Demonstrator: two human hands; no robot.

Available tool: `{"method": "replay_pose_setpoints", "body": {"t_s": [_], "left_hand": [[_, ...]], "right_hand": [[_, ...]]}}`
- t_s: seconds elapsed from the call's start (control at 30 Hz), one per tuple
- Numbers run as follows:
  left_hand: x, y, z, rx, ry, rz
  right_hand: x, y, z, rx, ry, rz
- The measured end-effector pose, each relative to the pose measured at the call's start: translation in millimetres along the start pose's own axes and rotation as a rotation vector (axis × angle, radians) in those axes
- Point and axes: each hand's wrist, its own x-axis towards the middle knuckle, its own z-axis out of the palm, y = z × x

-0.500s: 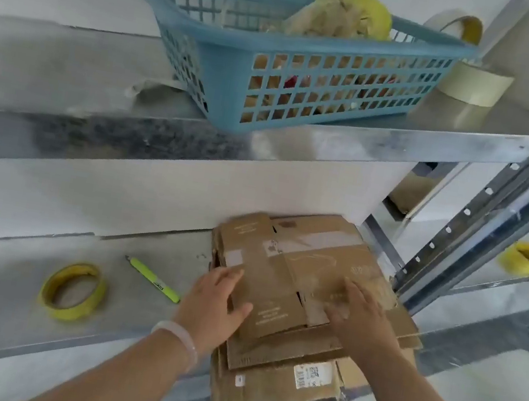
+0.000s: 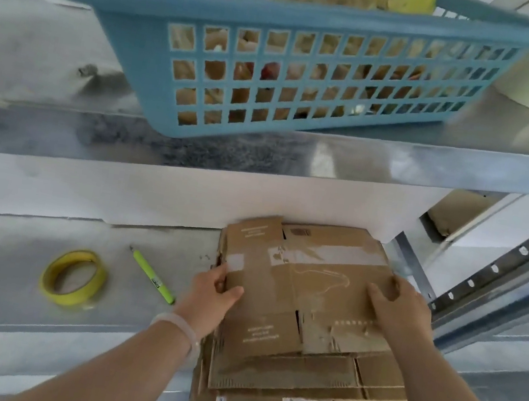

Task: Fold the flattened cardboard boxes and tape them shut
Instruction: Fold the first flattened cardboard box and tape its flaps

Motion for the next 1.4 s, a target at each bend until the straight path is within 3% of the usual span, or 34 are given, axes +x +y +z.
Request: {"method": "replay_pose_setpoints", "body": {"t_s": [0.23,0.33,0.77,0.87,0.93,1.03,1.1,1.27,1.4], "left_hand": [[-21,20,6,-0.452,0.089,0.007],[-38,29,-7,-0.400,0.160,0.130],[-65,51,-46,0.011,0.104,0.648],[-65,56,-47,0.102,0.104,0.698],[-67,59,-47,0.029,0.100,0.674],[-78,72,-47,-0.174,-0.077,0.738],[-83,79,-48,-0.161,-0.171,0.825],[-78,78,-47,0.040,-0.020,0.825],[-73,84,-49,0.283,0.121,0.965]], "right_hand": [[-18,-4,-4,0.306,0.087,-0.125],[-35,-8,-10,0.411,0.121,-0.197],[-93,-18,-36,0.767,-0.011,-0.508],[-98,-19,-42,0.745,-0.053,-0.581],[-101,-17,-43,0.658,-0.066,-0.620],[-105,-16,-45,0.550,-0.009,-0.647],[-107,-20,-47,0.540,0.026,-0.669],[-107,-26,-52,0.535,0.065,-0.676],[-108,-38,-61,0.318,0.239,-0.825]]}}
